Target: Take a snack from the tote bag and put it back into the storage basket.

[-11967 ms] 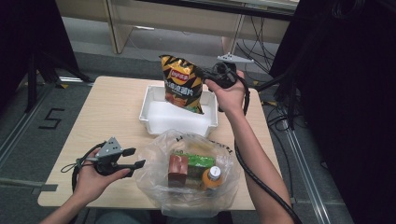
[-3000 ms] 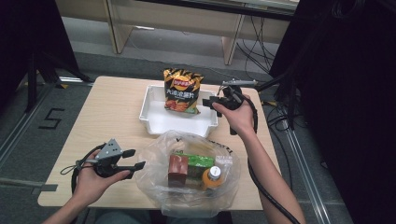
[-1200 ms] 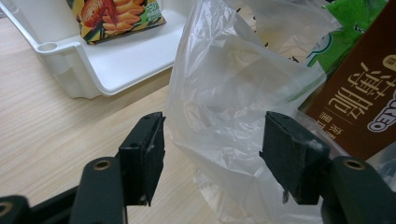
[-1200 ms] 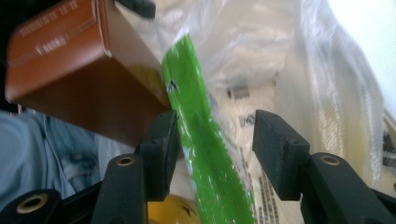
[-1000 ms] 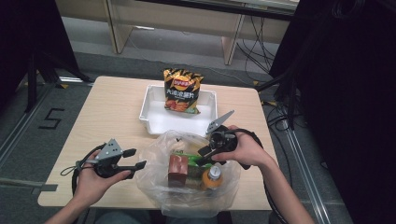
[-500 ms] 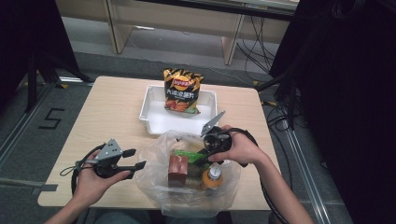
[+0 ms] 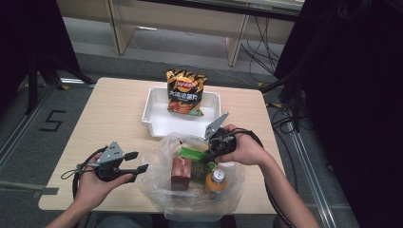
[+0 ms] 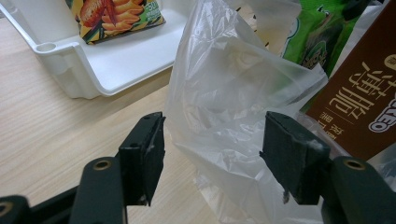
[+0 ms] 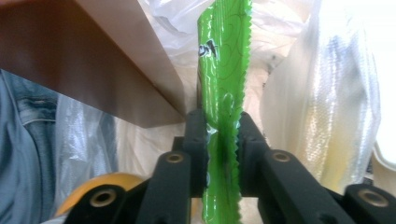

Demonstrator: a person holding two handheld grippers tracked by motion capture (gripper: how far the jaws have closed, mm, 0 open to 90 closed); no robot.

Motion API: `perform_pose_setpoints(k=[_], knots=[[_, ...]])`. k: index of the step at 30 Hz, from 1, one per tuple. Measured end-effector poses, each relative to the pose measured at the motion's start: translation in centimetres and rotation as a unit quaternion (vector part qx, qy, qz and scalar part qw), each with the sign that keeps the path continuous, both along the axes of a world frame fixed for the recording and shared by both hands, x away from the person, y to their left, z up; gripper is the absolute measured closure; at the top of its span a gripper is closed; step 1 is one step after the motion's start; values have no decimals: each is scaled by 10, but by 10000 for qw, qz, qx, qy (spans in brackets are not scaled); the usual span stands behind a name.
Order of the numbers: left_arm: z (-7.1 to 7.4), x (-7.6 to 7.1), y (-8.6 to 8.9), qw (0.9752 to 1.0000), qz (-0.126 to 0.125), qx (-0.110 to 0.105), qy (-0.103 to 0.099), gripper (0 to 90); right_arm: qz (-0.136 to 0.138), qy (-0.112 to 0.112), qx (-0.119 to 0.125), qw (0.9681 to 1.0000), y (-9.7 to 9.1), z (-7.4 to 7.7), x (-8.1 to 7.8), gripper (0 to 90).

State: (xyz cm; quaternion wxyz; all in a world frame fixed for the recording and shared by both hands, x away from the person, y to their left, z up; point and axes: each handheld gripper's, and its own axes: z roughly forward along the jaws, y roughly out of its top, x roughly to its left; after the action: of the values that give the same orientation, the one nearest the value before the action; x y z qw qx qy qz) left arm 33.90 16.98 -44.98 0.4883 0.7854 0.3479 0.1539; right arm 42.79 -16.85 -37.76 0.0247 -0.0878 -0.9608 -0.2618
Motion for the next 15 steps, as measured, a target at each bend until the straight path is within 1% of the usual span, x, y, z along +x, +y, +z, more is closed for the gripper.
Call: perform_pose_setpoints(k=[1,2,3,4,5,6,7,8,9,11,12,13,14,15], knots=[[0,0,0,10000,2,-1,3,385,17,-83,11,10000,0,0,1,834],[0,0,0,10000,2,-1,5,385,-116,5,-28,9999,-1,2,-1,854],[0,0,0,10000,0,1,4,385,-98,-13,-20,9999,-2,2,-1,865],[0,0,0,10000,-3,2,4,385,-142,-28,-28,9999,-2,2,-1,874],[0,0,0,10000,-7,5,3,385,-59,-91,14,9999,-2,1,0,883],[0,0,0,10000,-8,9,1,385,-127,-81,2,9999,-3,1,0,888],[0,0,0,10000,-8,8,2,385,-155,-137,-1,9998,-4,1,0,891],[0,0,0,10000,-2,4,4,385,-28,-118,59,9999,-4,1,0,894],[0,0,0,10000,23,-5,20,385,-152,-109,40,9998,-5,2,-1,898],[0,0,0,10000,22,-2,21,385,-68,-182,94,9998,-5,2,0,900],[-1,0,0,10000,23,-4,21,385,-186,-181,64,9996,-6,3,-1,900],[-1,0,0,10000,23,-2,20,385,-209,-126,69,9997,-7,5,-3,900],[0,0,0,10000,23,-3,18,385,-149,-205,95,9996,-7,5,-2,900],[-1,0,0,10000,24,-4,19,385,-210,-168,127,9996,-8,7,-3,900]])
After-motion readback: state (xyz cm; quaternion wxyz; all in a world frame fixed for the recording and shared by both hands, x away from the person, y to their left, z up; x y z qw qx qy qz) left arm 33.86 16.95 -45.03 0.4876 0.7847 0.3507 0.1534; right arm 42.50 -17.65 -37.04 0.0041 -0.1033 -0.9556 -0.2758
